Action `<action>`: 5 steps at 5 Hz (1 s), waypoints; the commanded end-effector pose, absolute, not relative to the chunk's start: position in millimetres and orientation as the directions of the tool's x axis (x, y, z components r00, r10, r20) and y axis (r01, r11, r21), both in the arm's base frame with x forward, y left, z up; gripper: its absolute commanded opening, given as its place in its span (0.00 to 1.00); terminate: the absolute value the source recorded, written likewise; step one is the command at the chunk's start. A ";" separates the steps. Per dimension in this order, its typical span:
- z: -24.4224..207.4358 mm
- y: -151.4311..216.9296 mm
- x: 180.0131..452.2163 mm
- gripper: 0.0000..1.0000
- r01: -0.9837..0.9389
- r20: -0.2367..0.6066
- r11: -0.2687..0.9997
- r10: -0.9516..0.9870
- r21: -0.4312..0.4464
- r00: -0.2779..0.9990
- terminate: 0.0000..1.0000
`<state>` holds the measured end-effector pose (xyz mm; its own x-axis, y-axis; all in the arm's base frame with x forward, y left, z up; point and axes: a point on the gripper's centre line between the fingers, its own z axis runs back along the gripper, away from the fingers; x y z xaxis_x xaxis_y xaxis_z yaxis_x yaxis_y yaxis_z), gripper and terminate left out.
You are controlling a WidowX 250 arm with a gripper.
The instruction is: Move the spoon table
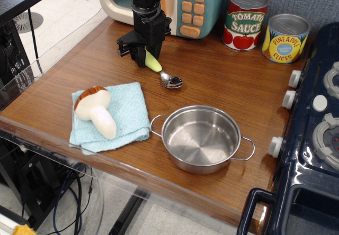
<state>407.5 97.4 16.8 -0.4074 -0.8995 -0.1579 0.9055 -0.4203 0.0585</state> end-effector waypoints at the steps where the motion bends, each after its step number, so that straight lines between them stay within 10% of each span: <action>1: 93.5 82.1 408.5 0.00 0.945 -0.154 -0.286 -0.953 0.159 -0.262 0.00; 5: 102.7 -1.4 435.0 0.00 0.967 0.004 -0.043 -0.999 0.252 -0.046 0.00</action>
<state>427.6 -2.8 78.0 -0.0464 -0.9989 0.0009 0.9797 -0.0453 0.1953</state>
